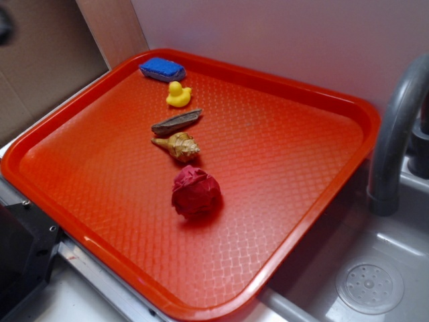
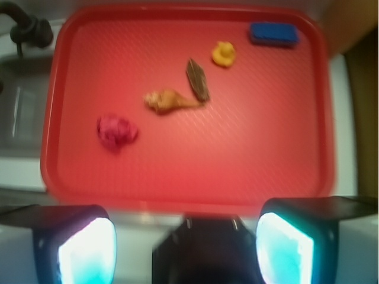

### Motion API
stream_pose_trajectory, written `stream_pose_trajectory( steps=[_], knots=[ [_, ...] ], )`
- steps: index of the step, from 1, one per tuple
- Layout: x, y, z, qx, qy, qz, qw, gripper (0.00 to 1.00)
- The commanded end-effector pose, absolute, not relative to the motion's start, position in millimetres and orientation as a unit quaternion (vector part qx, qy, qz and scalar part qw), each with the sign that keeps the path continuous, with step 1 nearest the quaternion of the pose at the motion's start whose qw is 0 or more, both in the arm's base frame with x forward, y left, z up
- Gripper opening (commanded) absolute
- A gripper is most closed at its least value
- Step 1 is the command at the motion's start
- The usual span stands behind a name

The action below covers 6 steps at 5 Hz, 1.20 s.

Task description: Grab the wood chip.

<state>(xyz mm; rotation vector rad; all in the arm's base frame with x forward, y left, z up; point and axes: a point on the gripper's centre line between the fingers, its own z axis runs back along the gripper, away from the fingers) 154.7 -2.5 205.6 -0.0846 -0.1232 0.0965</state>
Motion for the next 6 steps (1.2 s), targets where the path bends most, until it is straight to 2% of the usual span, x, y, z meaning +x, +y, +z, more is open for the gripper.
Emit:
stream_pose_trajectory(
  steps=[1,2,3,5,6],
  knots=[
    [222.2,16.5,134.3,-0.029,-0.088,0.056,0.994,1.0],
    [243.2,5.2,102.2,-0.002,-0.105,0.063,0.992,1.0],
    [249.0,6.4,66.7,-0.039,-0.108,0.105,0.988,1.0],
    [251.5,1.0,32.2,-0.03,-0.103,0.133,0.985,1.0],
    [251.3,2.0,32.0,-0.028,-0.098,0.13,0.986,1.0]
  ],
)
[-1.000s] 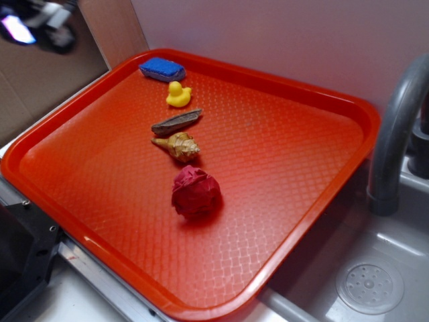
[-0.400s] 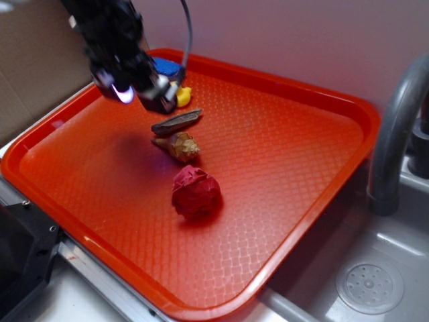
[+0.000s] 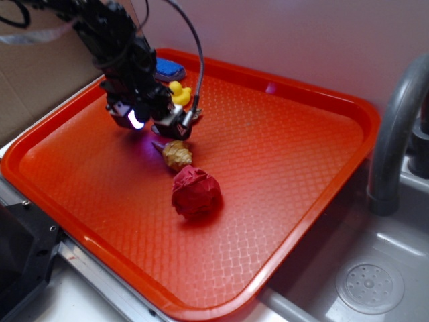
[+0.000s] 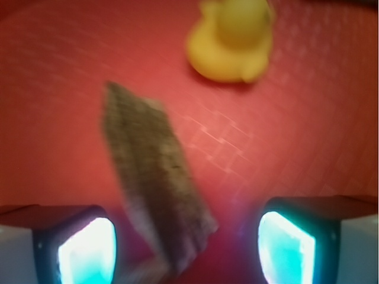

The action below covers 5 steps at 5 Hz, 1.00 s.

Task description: Grab the wood chip.

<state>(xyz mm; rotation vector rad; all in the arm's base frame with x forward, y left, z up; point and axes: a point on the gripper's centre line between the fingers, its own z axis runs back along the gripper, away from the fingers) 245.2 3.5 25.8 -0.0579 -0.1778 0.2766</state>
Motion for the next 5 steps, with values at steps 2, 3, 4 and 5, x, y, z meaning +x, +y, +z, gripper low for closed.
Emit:
stream_pose_trajectory(
  steps=[2,3,4,5],
  knots=[
    [255.3,2.7,18.9,-0.004,-0.086,0.113,0.99,1.0],
    [254.9,-1.0,9.9,0.015,-0.08,0.1,0.992,1.0],
    [251.9,-3.3,11.4,0.024,-0.095,0.08,0.992,1.0],
    [249.0,3.0,17.5,0.023,-0.106,0.044,0.993,0.0]
  ],
)
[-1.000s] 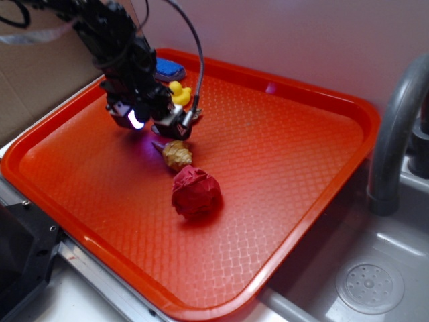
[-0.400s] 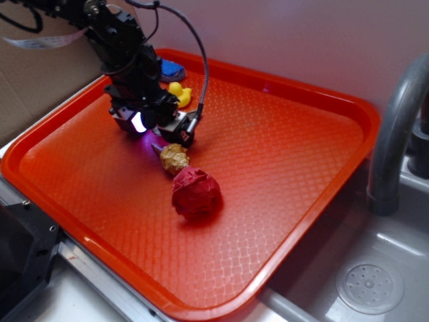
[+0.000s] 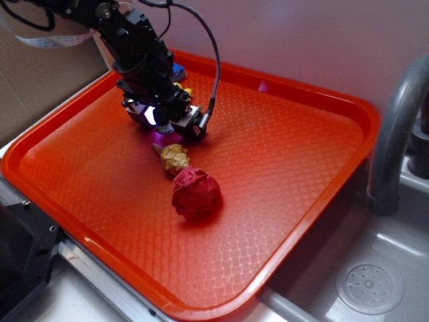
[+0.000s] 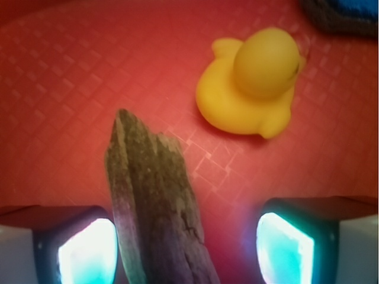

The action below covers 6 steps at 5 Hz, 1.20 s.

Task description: Grab the wood chip.

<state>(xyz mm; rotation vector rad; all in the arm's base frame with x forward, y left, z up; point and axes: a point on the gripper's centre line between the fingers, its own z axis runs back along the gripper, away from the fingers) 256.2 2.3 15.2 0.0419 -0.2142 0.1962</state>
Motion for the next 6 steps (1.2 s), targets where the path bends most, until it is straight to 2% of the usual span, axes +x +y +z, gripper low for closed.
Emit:
stream_pose_trajectory(
  steps=[1,4,5,6],
  knots=[
    [248.7,4.9,20.7,0.031,-0.107,0.036,0.993,0.0],
    [247.6,4.3,18.3,0.039,-0.105,0.028,0.993,0.0],
    [244.0,7.8,26.5,0.053,-0.1,0.033,0.993,0.0],
    [228.3,10.4,73.4,0.052,-0.082,0.051,0.994,0.0]
  ],
)
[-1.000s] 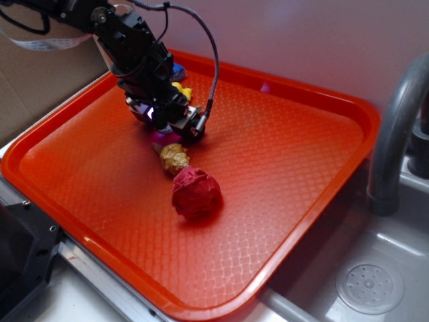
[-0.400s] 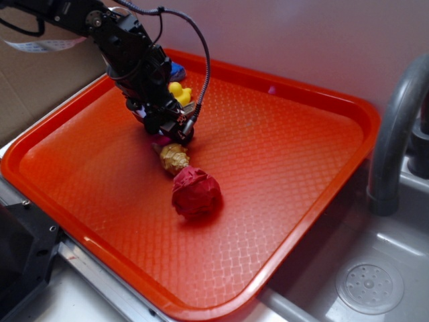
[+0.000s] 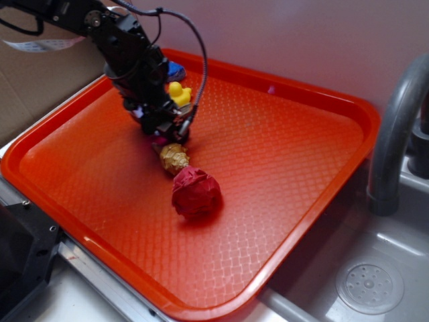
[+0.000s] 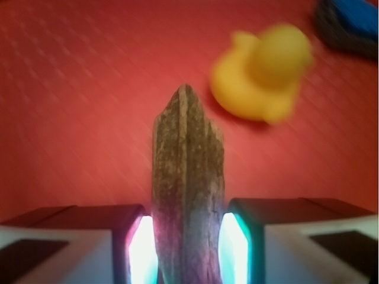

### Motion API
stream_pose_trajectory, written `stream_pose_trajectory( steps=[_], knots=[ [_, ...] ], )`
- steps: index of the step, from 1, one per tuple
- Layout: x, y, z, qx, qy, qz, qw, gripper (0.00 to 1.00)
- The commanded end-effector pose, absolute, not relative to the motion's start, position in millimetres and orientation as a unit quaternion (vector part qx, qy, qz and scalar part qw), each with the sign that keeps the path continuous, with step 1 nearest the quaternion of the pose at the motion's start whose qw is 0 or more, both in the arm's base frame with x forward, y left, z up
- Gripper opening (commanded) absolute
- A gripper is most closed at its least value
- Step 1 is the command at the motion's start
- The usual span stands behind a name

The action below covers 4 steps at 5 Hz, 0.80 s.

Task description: Grab the wood chip.

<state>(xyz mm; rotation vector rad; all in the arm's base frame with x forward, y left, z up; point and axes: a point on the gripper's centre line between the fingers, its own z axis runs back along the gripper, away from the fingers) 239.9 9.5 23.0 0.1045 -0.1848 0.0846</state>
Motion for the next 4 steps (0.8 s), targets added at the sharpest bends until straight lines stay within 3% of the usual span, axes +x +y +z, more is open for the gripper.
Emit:
stream_pose_trajectory(
  steps=[1,2,3,4],
  knots=[
    [202.4,7.6,123.2,0.02,-0.084,0.046,0.995,0.0],
    [180.8,2.4,172.5,0.028,-0.104,0.048,0.993,0.0],
    [178.5,10.8,222.8,0.002,-0.084,0.064,0.994,0.0],
    [184.0,16.0,252.5,-0.017,-0.055,0.091,0.994,0.0]
  ],
)
